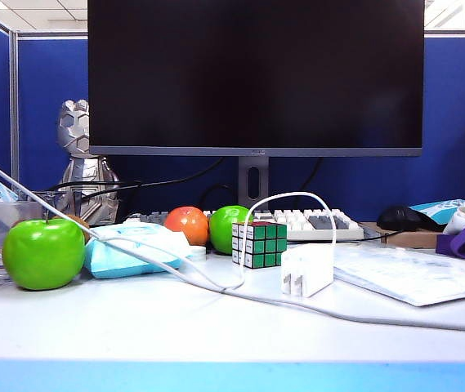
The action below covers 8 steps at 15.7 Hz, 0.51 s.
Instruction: Pick up the Type-C charging cable and the charging base, insert one end of the Type-C charger into the corresponding slot on the base, and finally place the plugged-in charger back on the table.
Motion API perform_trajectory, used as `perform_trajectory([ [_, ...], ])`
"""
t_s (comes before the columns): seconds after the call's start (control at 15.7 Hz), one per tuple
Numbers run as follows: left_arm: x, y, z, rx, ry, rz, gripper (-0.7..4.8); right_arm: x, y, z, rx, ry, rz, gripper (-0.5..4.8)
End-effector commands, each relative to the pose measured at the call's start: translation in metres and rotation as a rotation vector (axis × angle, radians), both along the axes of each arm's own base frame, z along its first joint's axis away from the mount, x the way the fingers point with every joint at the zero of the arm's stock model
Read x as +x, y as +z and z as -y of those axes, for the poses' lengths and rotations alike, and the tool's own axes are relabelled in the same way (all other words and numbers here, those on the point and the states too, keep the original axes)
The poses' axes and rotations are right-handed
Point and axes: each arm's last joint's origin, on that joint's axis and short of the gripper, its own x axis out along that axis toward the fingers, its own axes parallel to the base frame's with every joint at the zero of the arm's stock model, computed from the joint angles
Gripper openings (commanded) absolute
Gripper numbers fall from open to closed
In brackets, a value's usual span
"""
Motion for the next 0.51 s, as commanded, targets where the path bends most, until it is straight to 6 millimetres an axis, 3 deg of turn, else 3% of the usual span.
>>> perform_trajectory([
  [0.06, 0.000, -0.002, 0.000, -0.003, 0.000, -0.014, -0.05, 0.004, -0.001, 0.011, -0.050, -0.122, 0.012, 0.09],
  [0.51, 0.000, -0.002, 0.000, -0.003, 0.000, -0.014, -0.05, 0.010, -0.001, 0.030, -0.221, -0.235, 0.035, 0.09],
])
